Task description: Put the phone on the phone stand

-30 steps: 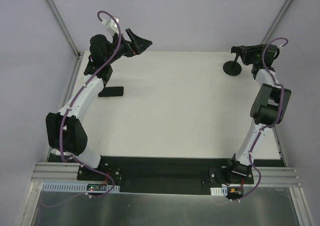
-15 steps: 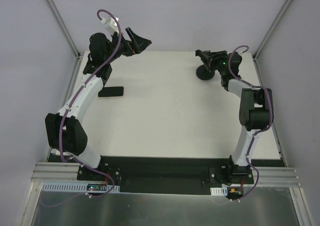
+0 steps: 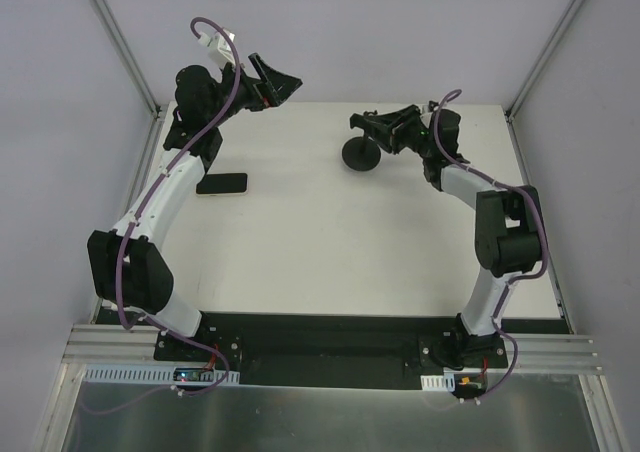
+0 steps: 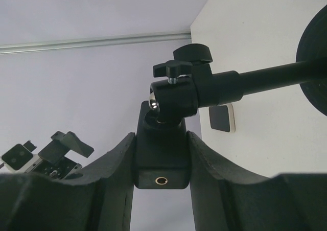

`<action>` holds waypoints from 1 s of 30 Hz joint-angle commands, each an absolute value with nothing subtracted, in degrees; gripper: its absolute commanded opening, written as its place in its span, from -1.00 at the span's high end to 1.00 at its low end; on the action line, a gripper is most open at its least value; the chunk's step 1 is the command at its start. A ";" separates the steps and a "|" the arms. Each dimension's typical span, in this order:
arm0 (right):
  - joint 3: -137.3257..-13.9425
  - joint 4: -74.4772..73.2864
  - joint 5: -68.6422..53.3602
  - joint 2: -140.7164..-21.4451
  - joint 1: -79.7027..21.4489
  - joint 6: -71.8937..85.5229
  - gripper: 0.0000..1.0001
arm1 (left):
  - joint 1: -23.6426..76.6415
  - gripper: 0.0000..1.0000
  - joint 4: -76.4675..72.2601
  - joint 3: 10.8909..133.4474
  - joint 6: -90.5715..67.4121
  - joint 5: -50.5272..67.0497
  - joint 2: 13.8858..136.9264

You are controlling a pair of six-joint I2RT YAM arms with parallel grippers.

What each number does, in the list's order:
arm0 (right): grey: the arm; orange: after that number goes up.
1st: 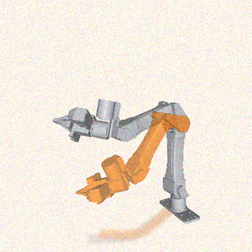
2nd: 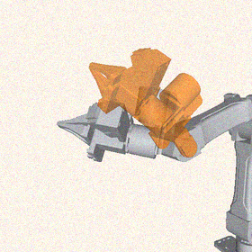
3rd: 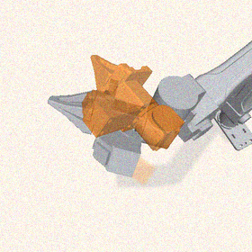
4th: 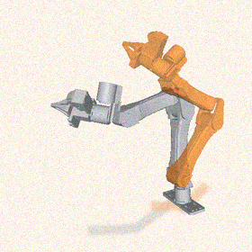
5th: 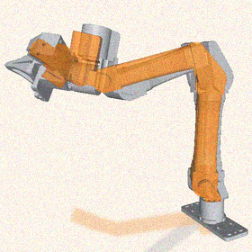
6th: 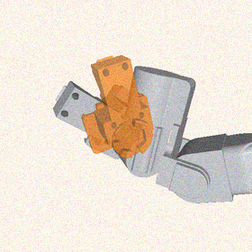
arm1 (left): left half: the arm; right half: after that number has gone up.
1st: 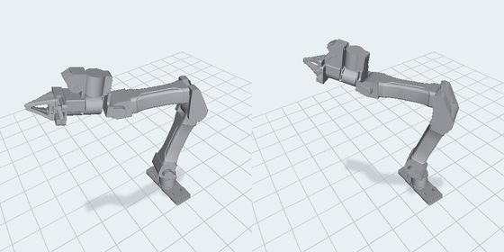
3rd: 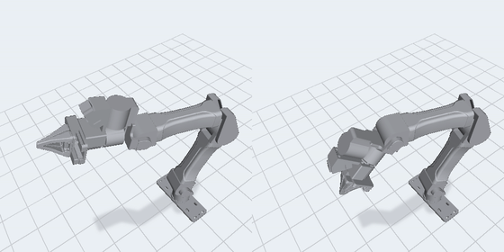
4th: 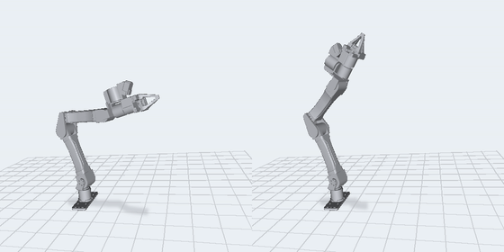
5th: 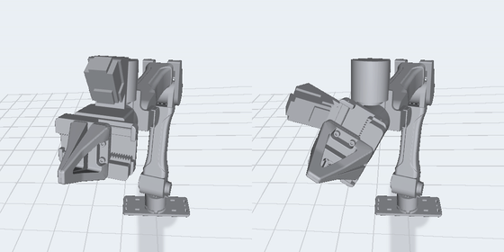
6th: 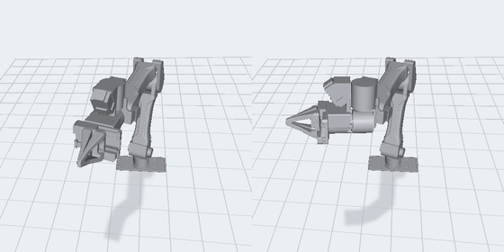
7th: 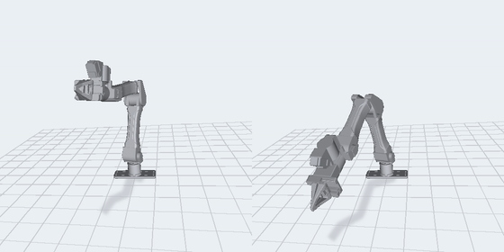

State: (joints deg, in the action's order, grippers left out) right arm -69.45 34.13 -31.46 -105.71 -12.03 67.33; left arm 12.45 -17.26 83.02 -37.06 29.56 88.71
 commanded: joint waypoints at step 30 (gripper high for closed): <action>-86.57 65.39 -60.99 -129.20 -12.57 74.45 0.96 | 13.27 -0.95 -21.27 85.34 -37.97 32.43 90.00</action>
